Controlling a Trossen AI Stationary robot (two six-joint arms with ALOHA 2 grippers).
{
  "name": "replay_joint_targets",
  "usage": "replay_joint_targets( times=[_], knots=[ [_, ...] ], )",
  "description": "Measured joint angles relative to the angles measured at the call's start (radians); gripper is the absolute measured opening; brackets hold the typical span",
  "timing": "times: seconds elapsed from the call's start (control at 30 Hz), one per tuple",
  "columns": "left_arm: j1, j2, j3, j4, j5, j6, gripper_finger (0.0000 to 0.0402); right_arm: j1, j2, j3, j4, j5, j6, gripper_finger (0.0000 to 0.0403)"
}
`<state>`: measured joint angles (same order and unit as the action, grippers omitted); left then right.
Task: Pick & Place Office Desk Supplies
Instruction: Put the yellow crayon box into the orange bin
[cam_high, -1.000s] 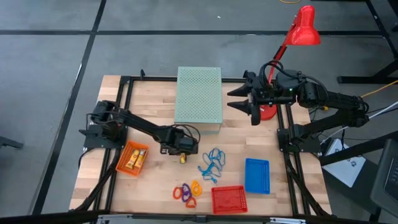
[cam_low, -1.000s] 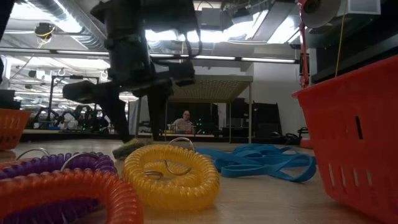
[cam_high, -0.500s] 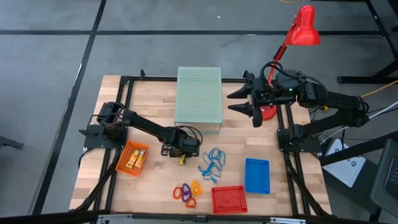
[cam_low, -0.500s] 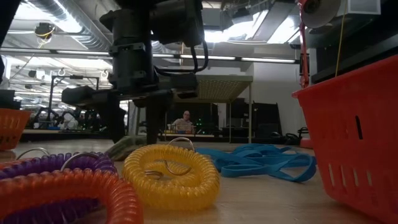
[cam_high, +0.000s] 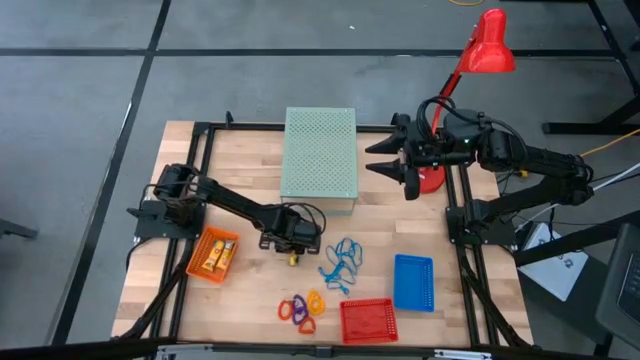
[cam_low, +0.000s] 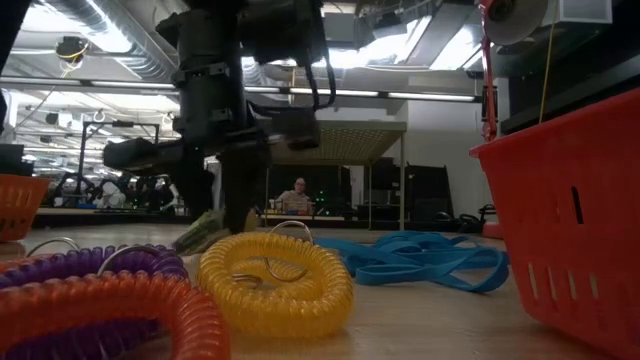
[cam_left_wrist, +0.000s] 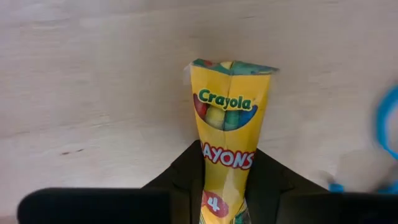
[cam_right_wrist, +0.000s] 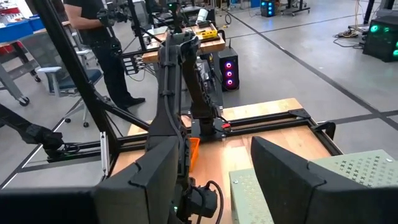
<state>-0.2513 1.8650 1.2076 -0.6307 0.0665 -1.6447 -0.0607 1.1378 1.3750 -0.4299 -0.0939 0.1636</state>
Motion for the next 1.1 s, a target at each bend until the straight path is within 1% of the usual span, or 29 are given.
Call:
replay_joint_targets(
  times=[0.1,0.17,0.27,0.37,0.47,0.53,0.6,0.7,0.77,0.87,1.1],
  knots=[
    [-0.017,-0.060,0.000,0.013,-0.069,0.005,0.0088,-0.013,0.000,0.000,0.001,0.000,0.012,0.0206],
    [-0.037,-0.112,0.002,0.007,-0.138,-0.008,0.0089,-0.020,0.000,0.000,0.001,0.000,0.015,0.0206],
    [-0.083,-0.199,0.001,-0.045,-0.261,-0.042,0.0086,-0.032,0.000,0.000,0.003,0.000,0.028,0.0206],
    [-0.150,-0.293,-0.002,-0.146,-0.382,-0.104,0.0083,-0.045,0.000,0.000,0.003,0.000,0.038,0.0206],
    [-0.246,-0.394,-0.060,-0.193,-0.501,-0.198,0.0083,-0.054,0.000,0.000,0.003,0.020,0.039,0.0206],
    [-0.316,-0.466,-0.121,-0.176,-0.570,-0.250,0.0083,-0.062,0.000,0.000,0.004,0.031,0.047,0.0206],
    [-0.380,-0.540,-0.186,-0.174,-0.606,-0.305,0.0083,-0.072,0.000,0.000,0.006,0.032,0.062,0.0206],
    [-0.446,-0.640,-0.271,-0.189,-0.600,-0.332,0.0082,-0.082,0.000,0.000,0.020,0.038,0.081,0.0206],
    [-0.474,-0.703,-0.318,-0.206,-0.562,-0.332,0.0082,-0.087,0.002,0.000,0.032,0.047,0.092,0.0206],
    [-0.516,-0.795,-0.379,-0.263,-0.505,-0.339,0.0082,-0.087,0.005,0.000,0.033,0.094,0.107,0.0206],
    [-0.608,-0.995,-0.482,-0.405,-0.398,-0.444,0.0082,-0.087,0.012,0.000,0.034,0.182,0.167,0.0206]
  ],
)
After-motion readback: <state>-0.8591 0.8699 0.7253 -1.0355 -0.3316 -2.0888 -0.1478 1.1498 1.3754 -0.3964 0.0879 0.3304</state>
